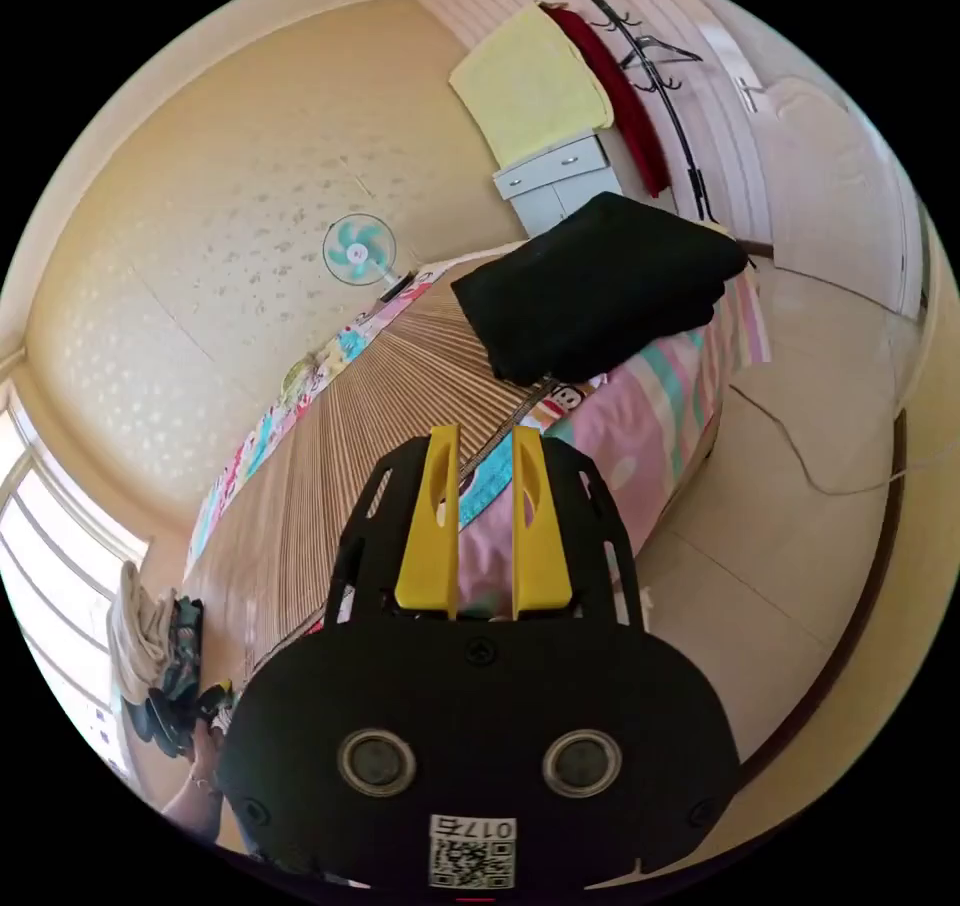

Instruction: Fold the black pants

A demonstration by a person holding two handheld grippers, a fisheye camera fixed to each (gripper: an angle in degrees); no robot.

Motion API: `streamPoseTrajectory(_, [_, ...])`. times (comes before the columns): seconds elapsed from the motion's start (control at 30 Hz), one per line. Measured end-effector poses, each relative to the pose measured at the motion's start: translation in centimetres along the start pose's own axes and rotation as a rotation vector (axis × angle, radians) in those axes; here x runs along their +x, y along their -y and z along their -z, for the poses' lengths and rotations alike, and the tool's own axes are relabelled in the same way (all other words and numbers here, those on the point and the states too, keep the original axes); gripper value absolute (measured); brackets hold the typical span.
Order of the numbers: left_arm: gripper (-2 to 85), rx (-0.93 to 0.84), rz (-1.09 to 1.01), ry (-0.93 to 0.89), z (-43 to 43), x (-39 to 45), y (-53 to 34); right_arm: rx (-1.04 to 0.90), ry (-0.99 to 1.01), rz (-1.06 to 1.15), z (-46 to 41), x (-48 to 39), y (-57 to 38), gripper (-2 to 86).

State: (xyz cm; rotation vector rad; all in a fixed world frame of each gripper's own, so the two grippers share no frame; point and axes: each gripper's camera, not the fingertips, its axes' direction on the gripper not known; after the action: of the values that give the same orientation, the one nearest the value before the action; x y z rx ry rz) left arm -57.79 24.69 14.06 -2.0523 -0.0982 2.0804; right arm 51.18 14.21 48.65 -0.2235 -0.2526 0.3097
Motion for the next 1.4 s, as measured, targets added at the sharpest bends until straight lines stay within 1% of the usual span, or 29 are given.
streamPoseTrajectory(0.07, [-0.7, -0.01, 0.022, 0.007, -0.1, -0.6, 0.8, 0.018, 0.038, -0.064, -0.8, 2.4, 1.9, 9.3])
streamPoseTrajectory(0.17, [-0.7, -0.011, -0.008, 0.052, -0.2, -0.8, 1.4, -0.002, 0.113, -0.143, -3.3, 4.1, 5.6, 10.4])
streamPoseTrajectory(0.23, [-0.7, 0.007, 0.0, 0.049, -0.3, -1.4, 1.5, -0.014, 0.064, -0.193, -4.8, 3.5, 8.0, 9.5])
streamPoseTrajectory(0.27, [-0.7, 0.016, 0.013, 0.036, -0.3, -2.0, 1.6, -0.004, -0.04, -0.202, -5.3, 2.1, 9.5, 7.9])
streamPoseTrajectory(0.3, [-0.7, 0.018, 0.019, 0.028, -0.3, -2.3, 1.6, 0.031, -0.104, -0.143, -5.6, -0.2, 10.9, 5.5])
streamPoseTrajectory(0.33, [-0.7, 0.022, 0.032, 0.007, -0.3, -3.1, 1.8, 0.039, -0.124, -0.106, -5.8, -1.6, 11.6, 5.0])
streamPoseTrajectory(0.37, [-0.7, 0.03, 0.054, -0.018, -0.4, -3.8, 1.8, 0.054, -0.102, -0.007, -5.9, -4.6, 12.9, 4.0])
streamPoseTrajectory(0.4, [-0.7, 0.035, 0.066, -0.032, -0.4, -4.2, 1.8, 0.07, -0.019, 0.108, -5.9, -7.9, 14.0, 3.5])
streamPoseTrajectory(0.43, [-0.7, 0.045, 0.084, -0.054, -0.5, -4.9, 1.8, 0.065, 0.021, 0.159, -6.0, -9.6, 14.4, 3.2])
streamPoseTrajectory(0.5, [-0.7, 0.047, 0.08, -0.066, -0.5, -5.6, 2.0, 0.012, 0.147, 0.367, -6.6, -16.5, 14.6, 2.7])
streamPoseTrajectory(0.53, [-0.7, 0.045, 0.068, -0.063, -0.6, -5.7, 2.2, -0.006, 0.188, 0.419, -6.7, -18.1, 14.2, 2.6])
streamPoseTrajectory(0.6, [-0.7, 0.047, 0.061, -0.051, -0.7, -5.9, 2.4, -0.093, 0.337, 0.661, -6.7, -24.3, 10.6, 2.3])
streamPoseTrajectory(0.63, [-0.7, 0.054, 0.066, -0.043, -0.7, -6.0, 2.3, -0.119, 0.362, 0.724, -6.7, -25.6, 9.3, 2.3])
streamPoseTrajectory(0.7, [-0.7, 0.063, 0.074, -0.032, -0.8, -6.1, 2.3, -0.26, 0.511, 0.921, -6.5, -29.1, 3.1, 2.1])
streamPoseTrajectory(0.73, [-0.7, 0.066, 0.081, -0.027, -0.9, -6.2, 2.3, -0.305, 0.559, 0.951, -6.5, -29.4, 1.5, 2.1])
streamPoseTrajectory(0.8, [-0.7, 0.07, 0.096, -0.027, -1.0, -6.4, 2.4, -0.508, 0.756, 1.021, -6.8, -29.4, -5.1, 2.0])
streamPoseTrajectory(0.83, [-0.7, 0.071, 0.104, -0.029, -1.1, -6.6, 2.3, -0.558, 0.793, 1.039, -6.8, -29.3, -6.8, 2.0])
streamPoseTrajectory(0.87, [-0.7, 0.071, 0.107, -0.029, -1.2, -6.7, 2.3, -0.652, 0.841, 1.091, -6.8, -28.8, -10.3, 2.0])
streamPoseTrajectory(0.9, [-0.7, 0.07, 0.105, -0.027, -1.2, -6.7, 2.4, -0.729, 0.846, 1.152, -6.6, -28.2, -13.4, 2.2])
streamPoseTrajectory(0.97, [-0.6, 0.059, 0.081, -0.004, -1.4, -6.6, 2.5, -0.804, 0.8, 1.18, -6.2, -27.1, -16.6, 2.5])
streamPoseTrajectory(1.03, [-0.6, 0.054, 0.071, 0.012, -1.6, -6.5, 2.6, -0.86, 0.801, 1.126, -6.1, -25.3, -17.5, 2.9])
streamPoseTrajectory(1.07, [-0.6, 0.055, 0.07, 0.019, -1.7, -6.4, 2.5, -0.879, 0.826, 1.059, -6.2, -23.9, -16.7, 3.1])
streamPoseTrajectory(1.13, [-0.6, 0.058, 0.067, 0.027, -1.8, -6.4, 2.3, -0.832, 0.839, 0.929, -6.5, -21.3, -13.8, 3.6])
streamPoseTrajectory(1.2, [-0.6, 0.065, 0.061, 0.031, -2.0, -6.5, 2.0, -0.69, 0.74, 0.66, -7.8, -16.4, -7.3, 4.8])
streamPoseTrajectory(1.23, [-0.6, 0.072, 0.061, 0.032, -2.1, -6.5, 1.8, -0.655, 0.698, 0.572, -8.3, -14.8, -5.6, 5.4])
streamPoseTrajectory(1.3, [-0.6, 0.082, 0.062, 0.034, -2.2, -6.6, 1.4, -0.549, 0.55, 0.24, -10.8, -8.3, 0.4, 7.6])
streamPoseTrajectory(1.4, [-0.7, 0.092, 0.059, 0.05, -2.5, -6.5, 0.8, -0.442, 0.54, -0.012, -13.2, -2.8, 4.3, 9.2])
